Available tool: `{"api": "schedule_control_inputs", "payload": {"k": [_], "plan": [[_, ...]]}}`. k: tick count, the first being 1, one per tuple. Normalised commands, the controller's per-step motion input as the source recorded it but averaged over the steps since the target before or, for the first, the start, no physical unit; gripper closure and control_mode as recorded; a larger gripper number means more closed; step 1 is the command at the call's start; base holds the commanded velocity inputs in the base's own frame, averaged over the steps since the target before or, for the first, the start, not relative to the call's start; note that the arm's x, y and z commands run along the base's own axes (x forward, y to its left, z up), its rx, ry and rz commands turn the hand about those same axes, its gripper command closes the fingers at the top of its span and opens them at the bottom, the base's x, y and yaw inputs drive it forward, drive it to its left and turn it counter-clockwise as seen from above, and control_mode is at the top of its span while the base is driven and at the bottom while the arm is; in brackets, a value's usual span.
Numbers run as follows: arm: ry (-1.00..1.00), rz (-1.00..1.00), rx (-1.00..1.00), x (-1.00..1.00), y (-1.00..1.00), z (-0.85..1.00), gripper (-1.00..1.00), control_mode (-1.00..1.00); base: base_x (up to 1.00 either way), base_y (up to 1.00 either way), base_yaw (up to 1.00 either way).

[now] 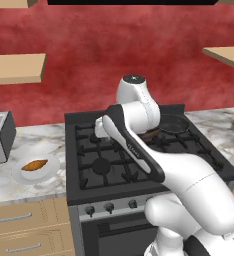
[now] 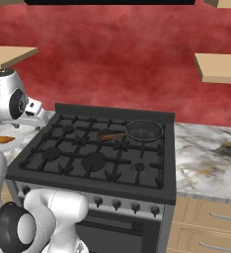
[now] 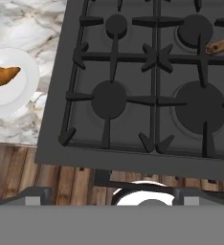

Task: Pick the croissant and place it on the pan. Then turn on the stove to warm the croissant.

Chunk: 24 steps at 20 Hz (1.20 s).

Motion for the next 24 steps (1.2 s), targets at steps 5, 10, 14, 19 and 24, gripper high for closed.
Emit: {"api": "schedule_control_inputs", "payload": {"k": [5, 10, 14, 19, 24], "plan": [[0.02, 0.0, 0.0, 0.0, 0.21, -0.01, -1.0, -1.0, 0.0, 0.0, 0.0], [0.02, 0.0, 0.0, 0.0, 0.2, -0.03, -1.0, -1.0, 0.0, 0.0, 0.0], [0.04, 0.0, 0.0, 0.0, 0.17, -0.03, -1.0, -1.0, 0.0, 0.0, 0.0], [0.05, 0.0, 0.0, 0.0, 0.08, -0.04, -1.0, -1.0, 0.0, 0.0, 0.0], [0.06, 0.0, 0.0, 0.06, 0.02, -0.04, -1.0, -1.0, 0.0, 0.0, 0.0]]}}
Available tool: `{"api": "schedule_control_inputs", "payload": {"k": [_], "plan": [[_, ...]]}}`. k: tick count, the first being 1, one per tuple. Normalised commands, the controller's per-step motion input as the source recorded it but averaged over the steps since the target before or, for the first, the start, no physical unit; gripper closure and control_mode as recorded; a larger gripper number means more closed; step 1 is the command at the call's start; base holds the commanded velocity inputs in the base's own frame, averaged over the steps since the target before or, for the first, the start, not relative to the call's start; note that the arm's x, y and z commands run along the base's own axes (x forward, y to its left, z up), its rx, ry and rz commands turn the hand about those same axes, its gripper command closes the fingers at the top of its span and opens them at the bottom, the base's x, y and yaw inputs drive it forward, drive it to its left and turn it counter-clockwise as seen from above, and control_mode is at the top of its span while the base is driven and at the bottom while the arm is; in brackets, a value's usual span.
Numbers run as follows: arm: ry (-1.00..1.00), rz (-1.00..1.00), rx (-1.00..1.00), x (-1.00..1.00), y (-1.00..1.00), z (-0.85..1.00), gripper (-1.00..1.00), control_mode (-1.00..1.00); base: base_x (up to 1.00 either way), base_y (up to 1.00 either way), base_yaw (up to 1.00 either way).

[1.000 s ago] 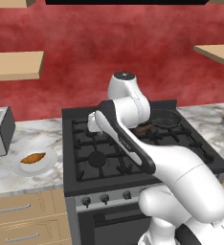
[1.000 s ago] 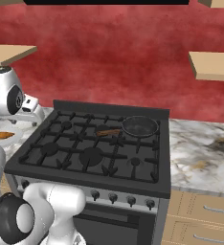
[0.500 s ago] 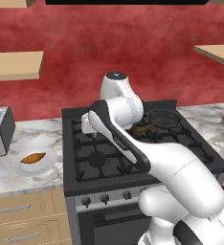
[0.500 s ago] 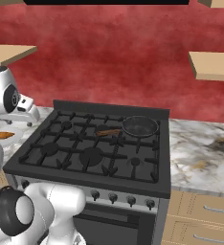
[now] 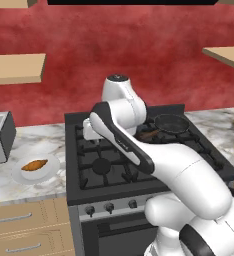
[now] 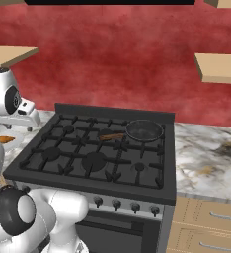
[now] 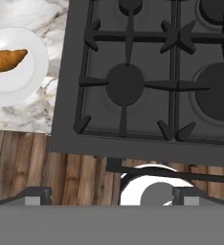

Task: Pick the croissant and place it on the pan. Then turn on the stove to warm the croissant.

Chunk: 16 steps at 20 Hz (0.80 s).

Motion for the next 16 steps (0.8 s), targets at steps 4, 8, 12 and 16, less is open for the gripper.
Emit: {"api": "schedule_control_inputs", "payload": {"k": [4, 8, 12, 16], "plan": [[0.05, 0.0, 0.0, 0.14, 0.01, -0.06, -1.0, -1.0, 0.0, 0.0, 0.0], [0.04, 0.0, 0.0, 0.08, 0.05, -0.08, -1.0, -1.0, 0.0, 0.0, 0.0], [0.03, 0.0, 0.0, 0.0, 0.11, -0.1, -1.0, -1.0, 0.0, 0.0, 0.0], [0.01, 0.0, 0.0, 0.0, 0.16, -0.08, -1.0, -1.0, 0.0, 0.0, 0.0]]}}
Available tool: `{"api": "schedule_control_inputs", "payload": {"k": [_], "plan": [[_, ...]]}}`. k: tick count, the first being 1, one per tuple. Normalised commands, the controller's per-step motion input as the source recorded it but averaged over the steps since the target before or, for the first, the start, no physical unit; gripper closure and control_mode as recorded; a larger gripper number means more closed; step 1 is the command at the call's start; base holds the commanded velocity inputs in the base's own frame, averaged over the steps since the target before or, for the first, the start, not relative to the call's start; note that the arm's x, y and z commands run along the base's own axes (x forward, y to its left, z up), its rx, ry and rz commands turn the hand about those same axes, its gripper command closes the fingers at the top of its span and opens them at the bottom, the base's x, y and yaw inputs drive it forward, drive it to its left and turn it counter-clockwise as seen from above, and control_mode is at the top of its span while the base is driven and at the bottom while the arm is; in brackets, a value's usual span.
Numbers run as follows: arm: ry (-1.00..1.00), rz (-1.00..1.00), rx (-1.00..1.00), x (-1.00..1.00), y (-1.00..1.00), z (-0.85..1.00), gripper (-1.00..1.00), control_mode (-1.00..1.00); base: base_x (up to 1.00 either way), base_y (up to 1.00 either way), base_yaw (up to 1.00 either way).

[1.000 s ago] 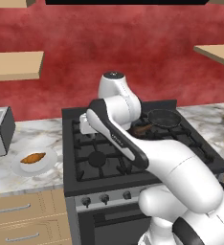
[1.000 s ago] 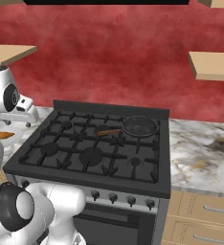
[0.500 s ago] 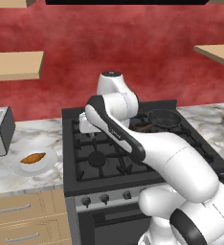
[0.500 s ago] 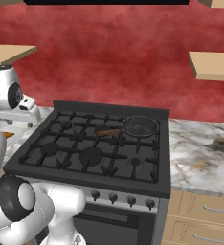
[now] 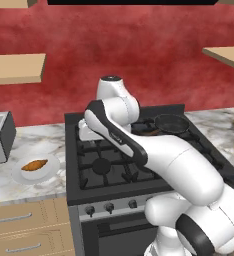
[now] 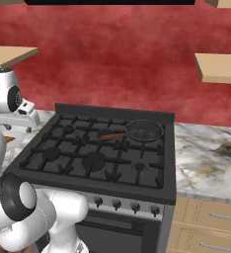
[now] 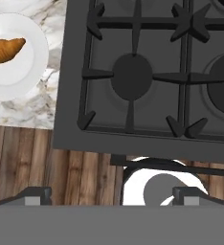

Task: Pick the croissant and place it on the pan. Then turn on the stove to warm the croissant.

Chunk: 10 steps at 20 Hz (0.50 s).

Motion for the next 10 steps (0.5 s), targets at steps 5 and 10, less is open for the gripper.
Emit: {"api": "schedule_control_inputs", "payload": {"k": [5, 10], "plan": [[0.0, 0.0, 0.0, 0.0, 0.25, -0.08, -1.0, -1.0, 0.0, 0.0, 0.0], [0.0, 0.01, 0.0, 0.0, 0.31, -0.14, -1.0, -1.0, 0.0, 0.0, 0.0]]}}
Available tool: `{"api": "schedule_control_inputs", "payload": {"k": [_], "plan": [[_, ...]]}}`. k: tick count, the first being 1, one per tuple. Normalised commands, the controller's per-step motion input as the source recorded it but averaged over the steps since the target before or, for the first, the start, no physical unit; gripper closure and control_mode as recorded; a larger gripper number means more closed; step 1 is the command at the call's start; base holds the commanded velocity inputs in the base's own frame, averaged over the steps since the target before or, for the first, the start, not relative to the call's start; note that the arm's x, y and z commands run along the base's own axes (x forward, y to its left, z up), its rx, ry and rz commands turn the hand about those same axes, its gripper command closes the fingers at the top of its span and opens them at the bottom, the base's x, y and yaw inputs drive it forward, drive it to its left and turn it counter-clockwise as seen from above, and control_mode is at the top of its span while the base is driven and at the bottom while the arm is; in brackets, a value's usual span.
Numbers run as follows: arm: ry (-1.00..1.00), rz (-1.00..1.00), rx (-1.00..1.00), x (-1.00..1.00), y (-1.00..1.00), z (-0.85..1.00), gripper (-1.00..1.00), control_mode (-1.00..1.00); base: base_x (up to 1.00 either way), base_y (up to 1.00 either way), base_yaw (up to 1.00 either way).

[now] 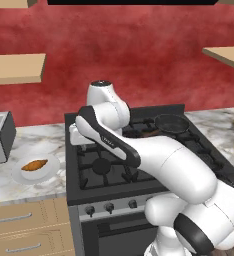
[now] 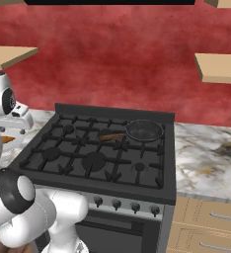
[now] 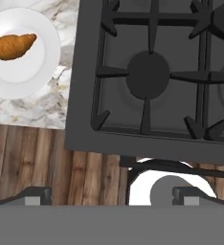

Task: Pick the croissant and place it on the pan. Then turn on the stove to warm the croissant.

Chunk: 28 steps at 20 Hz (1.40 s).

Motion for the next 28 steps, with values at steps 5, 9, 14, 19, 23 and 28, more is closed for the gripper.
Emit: {"api": "schedule_control_inputs", "payload": {"k": [5, 9, 14, 19, 23, 28], "plan": [[0.01, 0.04, 0.0, 0.0, 0.24, -0.13, -1.0, -1.0, 0.0, 0.0, 0.0], [0.0, 0.1, 0.0, 0.0, 0.12, -0.12, -1.0, -1.0, 0.0, 0.0, 0.0], [0.0, 0.14, 0.0, 0.0, 0.05, -0.07, -1.0, -1.0, 0.0, 0.0, 0.0], [0.0, 0.13, 0.0, 0.0, 0.06, -0.01, -1.0, -1.0, 0.0, 0.0, 0.0], [0.0, 0.13, 0.0, 0.01, 0.04, -0.01, -1.0, -1.0, 0.0, 0.0, 0.0], [0.0, 0.14, 0.0, 0.03, 0.07, 0.0, -1.0, -1.0, 0.0, 0.0, 0.0]]}}
